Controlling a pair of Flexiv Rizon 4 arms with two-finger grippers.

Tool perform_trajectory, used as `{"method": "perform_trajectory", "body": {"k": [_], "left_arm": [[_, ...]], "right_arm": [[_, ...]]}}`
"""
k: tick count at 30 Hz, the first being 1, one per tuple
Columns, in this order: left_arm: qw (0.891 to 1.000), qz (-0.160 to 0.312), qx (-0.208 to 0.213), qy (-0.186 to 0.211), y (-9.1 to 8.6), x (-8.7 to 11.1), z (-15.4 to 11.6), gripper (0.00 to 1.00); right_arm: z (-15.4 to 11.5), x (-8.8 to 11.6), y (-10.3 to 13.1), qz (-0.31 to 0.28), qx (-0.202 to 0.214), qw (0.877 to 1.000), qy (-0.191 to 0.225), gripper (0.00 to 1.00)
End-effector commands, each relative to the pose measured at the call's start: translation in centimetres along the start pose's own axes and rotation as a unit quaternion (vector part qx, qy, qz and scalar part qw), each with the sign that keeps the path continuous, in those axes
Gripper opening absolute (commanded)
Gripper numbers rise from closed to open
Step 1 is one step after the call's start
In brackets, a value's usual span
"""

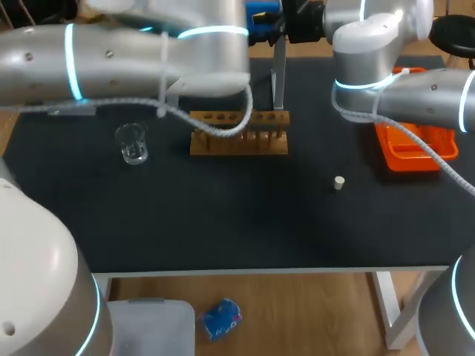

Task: Invert the test tube, pick up the pipette, mount the tip to pipette, aspirate from beaker and dispense into the tube, eject the tip, return the pipette, and cap with the stopper.

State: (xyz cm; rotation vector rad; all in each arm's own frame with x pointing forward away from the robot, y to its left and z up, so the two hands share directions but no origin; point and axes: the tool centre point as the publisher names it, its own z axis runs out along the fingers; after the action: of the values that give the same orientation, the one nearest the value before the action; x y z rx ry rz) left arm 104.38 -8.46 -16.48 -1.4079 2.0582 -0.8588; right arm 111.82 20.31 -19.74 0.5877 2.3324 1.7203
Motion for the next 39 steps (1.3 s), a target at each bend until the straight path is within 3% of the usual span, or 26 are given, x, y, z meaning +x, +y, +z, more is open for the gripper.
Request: {"method": "perform_trajectory", "body": {"k": [1,3,7,10,11,12,13,14,28,30,32,33,35,39], "left_arm": [[0.988,0.029,0.108,0.106,1.3,-0.1,-1.8,0.58],[0.984,0.051,0.117,0.128,1.3,0.2,-2.3,0.56],[0.971,0.097,0.131,0.173,1.3,1.0,-3.1,0.6],[0.959,0.128,0.137,0.211,1.3,1.7,-3.8,0.79],[0.953,0.141,0.137,0.229,1.3,1.9,-4.0,0.95],[0.948,0.149,0.132,0.247,1.3,2.1,-4.2,1.0],[0.946,0.154,0.114,0.262,1.3,2.1,-4.3,1.0],[0.95,0.159,0.091,0.252,1.3,2.2,-4.1,1.0],[0.95,0.159,0.091,0.252,1.3,2.2,-4.1,1.0],[0.935,0.177,0.1,0.29,1.3,2.4,-4.3,1.0],[0.918,0.229,0.078,0.313,1.5,2.5,-4.7,1.0],[0.914,0.233,0.076,0.323,1.6,2.6,-4.8,1.0],[0.894,0.264,0.061,0.355,1.7,3.1,-5.1,1.0],[0.873,0.292,0.059,0.387,1.7,3.7,-5.4,1.0]], "right_arm": [[-3.3,1.3,0.6,-0.006,-0.008,1.0,0.022,1.0],[-4.4,1.9,0.8,-0.009,-0.01,1.0,0.025,1.0],[-6.5,3.0,1.0,-0.008,-0.025,0.999,0.036,1.0],[-8.1,4.2,1.0,-0.018,-0.034,0.998,0.056,1.0],[-8.6,4.5,1.0,-0.016,-0.034,0.998,0.056,1.0],[-8.6,4.5,1.0,-0.016,-0.034,0.998,0.056,1.0],[-8.6,4.5,1.0,-0.016,-0.034,0.998,0.056,1.0],[-8.6,4.5,1.0,-0.016,-0.034,0.998,0.056,1.0],[-8.6,4.5,1.0,-0.016,-0.034,0.998,0.056,1.0],[-8.6,4.5,1.0,-0.016,-0.034,0.998,0.056,1.0],[-9.1,4.6,0.8,-0.017,-0.034,0.998,0.058,1.0],[-9.7,4.8,0.6,-0.02,-0.034,0.998,0.058,1.0],[-10.9,5.3,0.2,-0.027,-0.033,0.997,0.062,1.0],[-12.9,6.4,-0.9,-0.033,-0.031,0.996,0.07,1.0]]}}
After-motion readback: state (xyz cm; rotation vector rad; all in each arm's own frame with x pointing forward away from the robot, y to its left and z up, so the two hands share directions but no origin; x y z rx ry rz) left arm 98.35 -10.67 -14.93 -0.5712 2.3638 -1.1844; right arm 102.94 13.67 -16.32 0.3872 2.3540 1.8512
